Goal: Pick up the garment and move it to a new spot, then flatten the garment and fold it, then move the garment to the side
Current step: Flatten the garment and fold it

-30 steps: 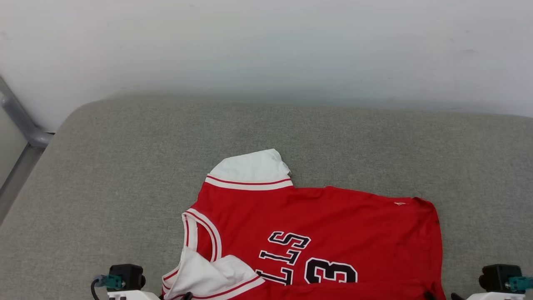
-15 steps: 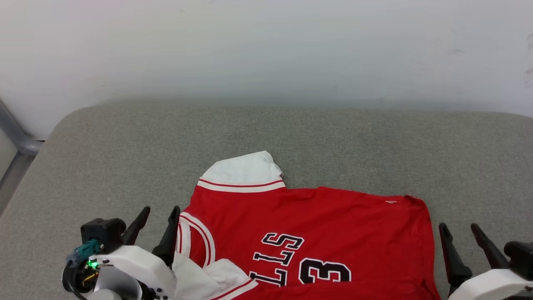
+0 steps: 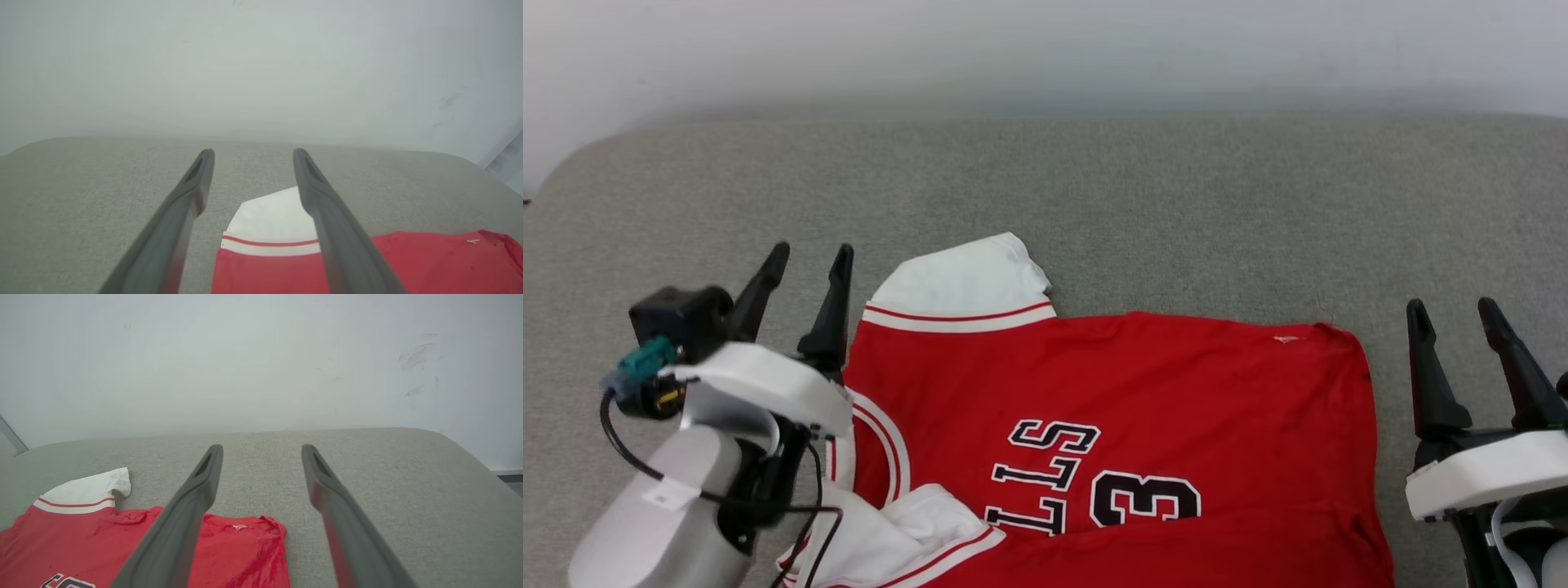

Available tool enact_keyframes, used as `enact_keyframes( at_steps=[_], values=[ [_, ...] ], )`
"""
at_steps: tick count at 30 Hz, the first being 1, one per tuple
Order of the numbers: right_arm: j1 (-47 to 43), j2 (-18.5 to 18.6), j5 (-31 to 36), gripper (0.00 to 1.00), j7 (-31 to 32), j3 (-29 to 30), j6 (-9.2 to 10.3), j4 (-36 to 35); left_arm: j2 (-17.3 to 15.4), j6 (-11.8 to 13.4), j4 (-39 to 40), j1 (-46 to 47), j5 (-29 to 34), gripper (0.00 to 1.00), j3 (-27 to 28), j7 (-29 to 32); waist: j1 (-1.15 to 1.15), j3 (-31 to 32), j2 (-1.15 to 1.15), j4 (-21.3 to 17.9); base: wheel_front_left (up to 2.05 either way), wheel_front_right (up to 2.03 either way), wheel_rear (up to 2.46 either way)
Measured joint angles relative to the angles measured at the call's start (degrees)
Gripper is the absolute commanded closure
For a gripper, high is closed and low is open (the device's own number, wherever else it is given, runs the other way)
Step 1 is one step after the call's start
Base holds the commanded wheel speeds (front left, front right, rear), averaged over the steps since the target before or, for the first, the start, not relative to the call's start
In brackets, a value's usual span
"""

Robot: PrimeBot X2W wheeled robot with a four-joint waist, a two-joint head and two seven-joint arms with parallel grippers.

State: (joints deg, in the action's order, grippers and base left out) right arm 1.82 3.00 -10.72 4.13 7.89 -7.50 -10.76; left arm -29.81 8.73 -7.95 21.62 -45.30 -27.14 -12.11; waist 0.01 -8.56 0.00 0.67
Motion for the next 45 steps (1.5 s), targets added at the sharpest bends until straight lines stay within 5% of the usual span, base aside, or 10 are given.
enact_keyframes(
  at_steps=[7, 14, 22, 32, 35, 45],
  values=[
    [3.45, -0.02, -0.97, 0.00, 0.10, -0.48, 0.00, 0.31, -0.34, -7.71, -6.42, 13.38, -0.58, 0.00, -1.70, 5.90, 0.01, -5.94, 0.00, -3.68, 0.00, 0.00, 0.00],
    [5.41, -0.03, -2.13, 0.00, -0.25, -1.44, 0.00, 2.66, -2.32, -14.40, -14.67, 24.96, -5.22, 0.00, -5.32, 22.57, 0.01, -9.90, 0.00, -7.86, 0.00, 0.00, 0.00],
    [6.48, -0.04, -4.02, 0.00, -2.16, -2.55, 0.00, 5.97, -4.87, -15.92, -23.77, 31.23, -12.80, 0.00, -10.04, 44.28, 0.00, -12.75, 0.00, -11.72, 0.00, 0.00, 0.00],
    [7.22, -0.04, -6.34, 0.00, -3.66, -3.12, 0.00, 9.12, -5.77, -16.28, -30.49, 33.90, -17.72, 0.00, -12.77, 55.59, -0.02, -15.38, 0.00, -14.15, 0.00, 0.00, 0.00],
    [7.51, -0.04, -6.92, 0.00, -3.83, -3.30, 0.00, 9.64, -5.59, -16.29, -31.33, 34.69, -18.38, 1.00, -13.47, 57.04, -0.02, -15.96, 0.00, -14.39, 0.00, 0.00, 0.00],
    [9.11, -0.11, -7.78, 0.00, 0.25, -4.61, 0.00, 12.23, -4.95, -16.22, -31.53, 35.15, -17.96, 1.00, -15.12, 53.21, -0.01, -15.46, 0.00, -13.50, 0.00, 0.00, 0.00]
  ],
)
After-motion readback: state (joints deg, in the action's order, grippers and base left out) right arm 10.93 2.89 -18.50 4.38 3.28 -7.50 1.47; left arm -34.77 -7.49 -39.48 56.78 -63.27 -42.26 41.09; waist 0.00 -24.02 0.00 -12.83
